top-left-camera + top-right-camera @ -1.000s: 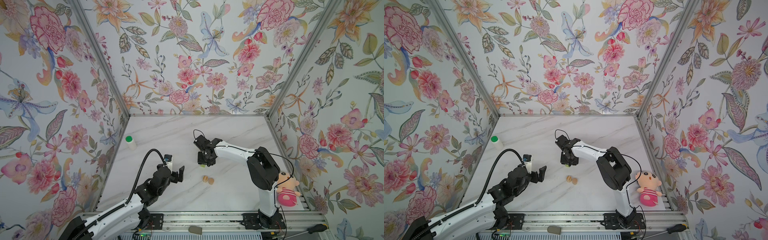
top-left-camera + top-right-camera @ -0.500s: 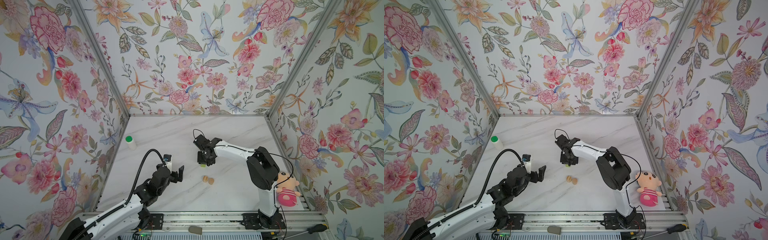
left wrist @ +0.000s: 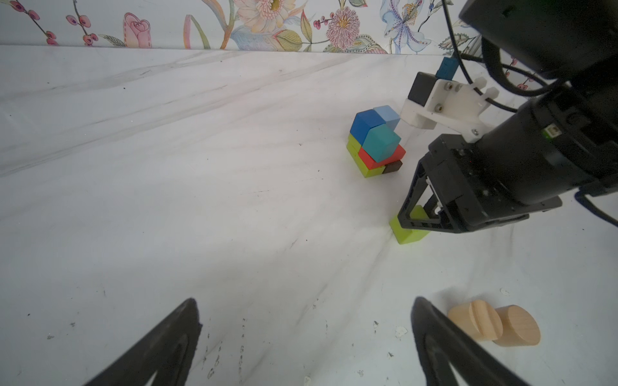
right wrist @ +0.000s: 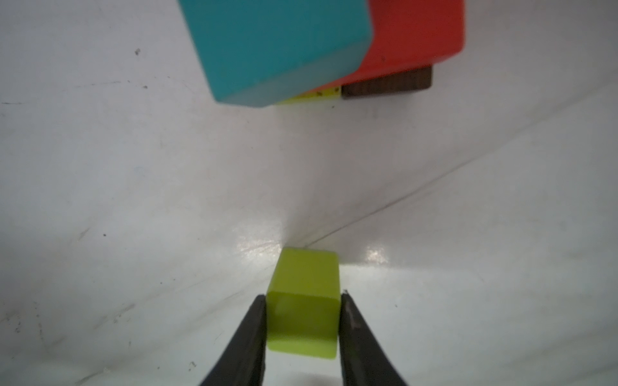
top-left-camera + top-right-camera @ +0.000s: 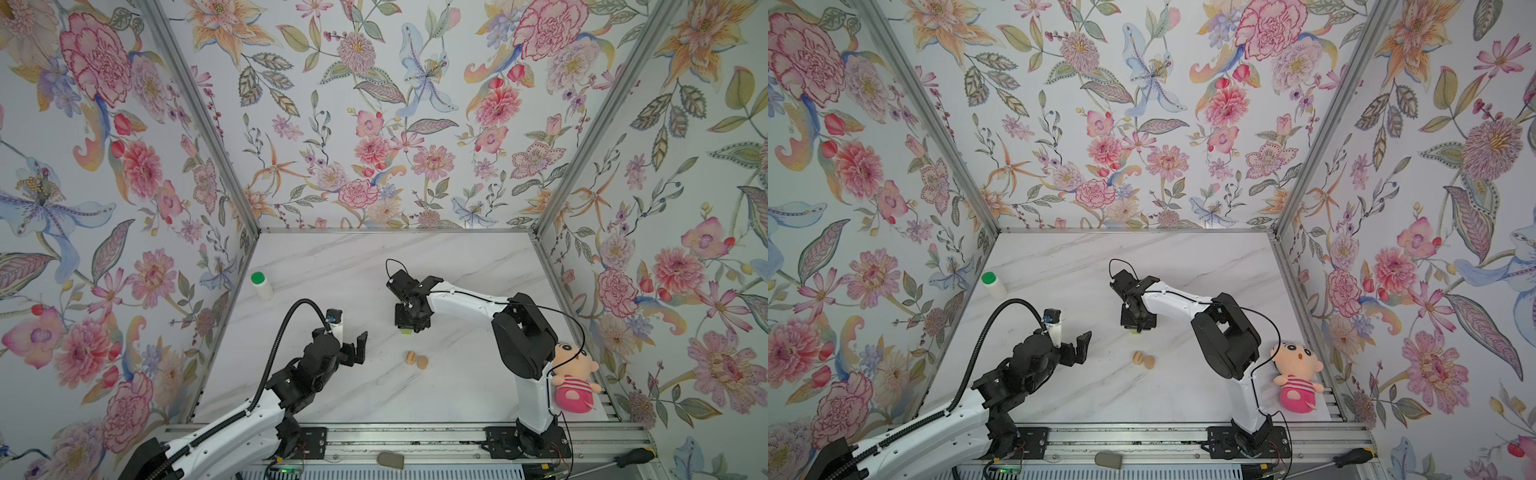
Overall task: Build the wood block tower
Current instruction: 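Lift the lime-green cube with the right gripper and carry it to the stack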
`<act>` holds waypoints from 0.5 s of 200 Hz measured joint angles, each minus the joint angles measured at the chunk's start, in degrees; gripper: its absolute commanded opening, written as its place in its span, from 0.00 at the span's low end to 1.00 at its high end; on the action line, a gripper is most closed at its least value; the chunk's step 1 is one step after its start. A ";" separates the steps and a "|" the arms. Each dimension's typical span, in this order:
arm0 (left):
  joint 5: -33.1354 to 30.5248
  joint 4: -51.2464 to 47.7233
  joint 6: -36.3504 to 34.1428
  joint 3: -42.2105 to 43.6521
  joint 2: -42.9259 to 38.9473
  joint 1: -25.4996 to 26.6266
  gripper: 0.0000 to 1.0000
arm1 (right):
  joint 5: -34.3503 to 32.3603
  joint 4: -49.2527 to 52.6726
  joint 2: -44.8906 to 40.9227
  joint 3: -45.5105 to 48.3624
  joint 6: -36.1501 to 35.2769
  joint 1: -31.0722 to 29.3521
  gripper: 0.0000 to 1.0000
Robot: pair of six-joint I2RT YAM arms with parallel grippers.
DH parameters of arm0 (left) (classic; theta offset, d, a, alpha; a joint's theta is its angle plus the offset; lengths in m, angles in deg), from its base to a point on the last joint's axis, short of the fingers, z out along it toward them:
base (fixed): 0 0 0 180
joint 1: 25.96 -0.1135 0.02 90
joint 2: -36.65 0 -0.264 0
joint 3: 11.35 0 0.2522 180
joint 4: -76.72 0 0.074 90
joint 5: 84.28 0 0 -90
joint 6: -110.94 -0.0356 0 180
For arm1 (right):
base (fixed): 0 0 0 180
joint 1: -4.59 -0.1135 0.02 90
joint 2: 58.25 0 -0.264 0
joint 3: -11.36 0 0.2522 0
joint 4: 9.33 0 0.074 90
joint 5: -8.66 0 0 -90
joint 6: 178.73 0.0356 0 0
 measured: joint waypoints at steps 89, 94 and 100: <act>-0.02 -0.57 0.00 0.00 0.15 -0.37 0.99 | 0.04 0.02 -0.02 -0.37 -2.21 0.68 0.29; 0.00 -0.57 0.00 0.00 0.24 -0.37 0.99 | 0.04 0.04 -0.04 -0.37 -2.51 0.87 0.29; 0.00 -0.55 -0.02 0.00 0.42 -0.37 0.99 | 0.04 0.04 -0.15 -0.37 -2.84 1.18 0.29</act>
